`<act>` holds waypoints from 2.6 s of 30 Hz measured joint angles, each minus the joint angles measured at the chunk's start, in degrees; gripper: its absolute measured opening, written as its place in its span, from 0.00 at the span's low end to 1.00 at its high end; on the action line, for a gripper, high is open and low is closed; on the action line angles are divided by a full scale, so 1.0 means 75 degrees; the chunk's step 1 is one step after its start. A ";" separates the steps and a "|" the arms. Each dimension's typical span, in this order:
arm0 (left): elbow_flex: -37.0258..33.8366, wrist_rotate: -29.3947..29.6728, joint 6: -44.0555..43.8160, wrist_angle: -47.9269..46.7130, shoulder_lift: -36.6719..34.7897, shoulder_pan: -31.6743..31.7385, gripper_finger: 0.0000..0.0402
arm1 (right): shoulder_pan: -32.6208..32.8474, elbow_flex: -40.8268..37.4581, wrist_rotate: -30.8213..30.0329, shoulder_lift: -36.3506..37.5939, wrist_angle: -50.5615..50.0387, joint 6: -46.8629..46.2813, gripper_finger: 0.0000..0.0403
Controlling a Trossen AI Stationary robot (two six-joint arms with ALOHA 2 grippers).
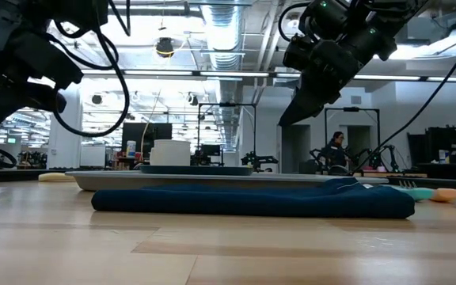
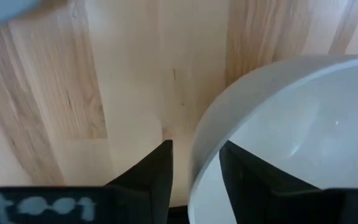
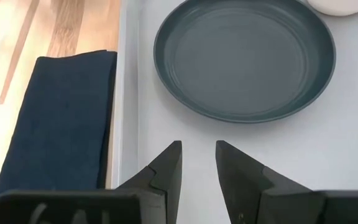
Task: Set up tray
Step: Put the white bowl on top of the black plate
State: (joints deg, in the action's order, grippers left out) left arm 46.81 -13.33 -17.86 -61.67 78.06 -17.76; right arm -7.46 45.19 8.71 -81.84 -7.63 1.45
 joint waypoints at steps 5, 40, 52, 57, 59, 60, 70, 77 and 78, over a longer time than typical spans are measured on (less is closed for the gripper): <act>0.0000 -0.0351 0.0128 0.0005 0.0000 0.0074 0.14 | 0.0000 0.0000 0.0000 0.0000 0.0042 0.0000 0.23; 0.3452 0.2130 0.1149 -0.0023 0.0307 0.3346 0.01 | 0.0000 0.0000 0.0000 0.0038 -0.0347 -0.0015 0.23; 0.5566 0.1402 0.1696 -0.0844 0.3126 0.4698 0.01 | -0.0073 0.0003 -0.0405 0.0274 -0.0462 -0.0012 0.23; 0.6679 0.1649 0.2119 -0.1607 0.3935 0.5025 0.01 | -0.0070 0.0003 -0.0408 0.0274 -0.0728 -0.0012 0.23; 0.6959 0.1668 0.2238 -0.1710 0.4124 0.5187 0.01 | -0.0070 0.0003 -0.0408 0.0274 -0.0769 -0.0011 0.23; 0.7029 0.1637 0.2268 -0.1680 0.4154 0.5268 0.01 | -0.0070 0.0003 -0.0408 0.0274 -0.0780 -0.0009 0.23; 0.6820 0.1356 0.2357 -0.1530 0.4246 0.5823 0.01 | -0.0070 0.0003 -0.0423 0.0274 -0.0981 -0.0006 0.23; 0.6728 0.1341 0.2473 -0.1214 0.4243 0.5692 0.01 | -0.0070 0.0003 -0.0428 0.0272 -0.0925 -0.0006 0.23; 0.6726 0.1344 0.2538 -0.1218 0.4243 0.5657 0.01 | -0.0070 0.0003 -0.0428 0.0271 -0.0926 -0.0006 0.23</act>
State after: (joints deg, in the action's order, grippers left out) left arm 97.25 -3.25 1.17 -70.81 109.89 24.67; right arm -7.99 45.21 5.50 -79.81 -14.58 1.41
